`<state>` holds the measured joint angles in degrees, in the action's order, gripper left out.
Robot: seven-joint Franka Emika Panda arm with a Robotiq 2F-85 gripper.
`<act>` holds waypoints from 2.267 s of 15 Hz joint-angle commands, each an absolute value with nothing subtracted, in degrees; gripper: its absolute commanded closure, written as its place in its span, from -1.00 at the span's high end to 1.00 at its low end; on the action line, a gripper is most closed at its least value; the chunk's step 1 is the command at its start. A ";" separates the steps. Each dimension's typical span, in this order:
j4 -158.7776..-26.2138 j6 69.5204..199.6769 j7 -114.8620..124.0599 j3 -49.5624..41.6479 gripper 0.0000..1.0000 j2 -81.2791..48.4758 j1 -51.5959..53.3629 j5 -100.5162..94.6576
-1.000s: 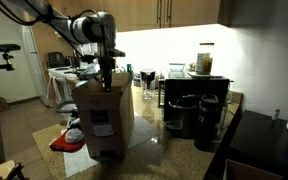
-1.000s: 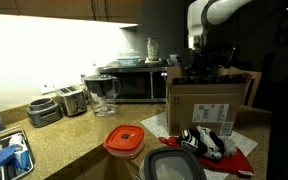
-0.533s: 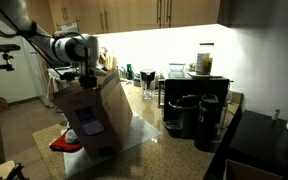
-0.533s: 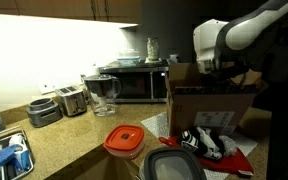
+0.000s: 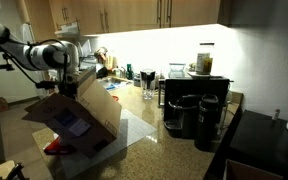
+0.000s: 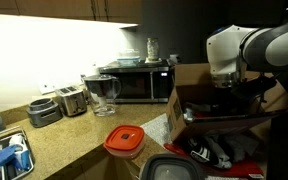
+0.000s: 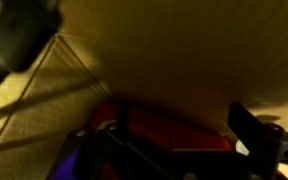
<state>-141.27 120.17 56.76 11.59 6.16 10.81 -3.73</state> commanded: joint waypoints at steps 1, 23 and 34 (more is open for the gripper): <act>-145.04 122.42 59.47 12.64 1.00 8.27 10.42 -4.99; -123.67 125.71 58.21 5.61 1.00 -5.55 4.36 -20.16; -118.33 124.16 36.33 4.42 1.00 -10.96 4.00 -5.82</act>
<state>-119.84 124.66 43.03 5.19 -8.76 4.08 -10.16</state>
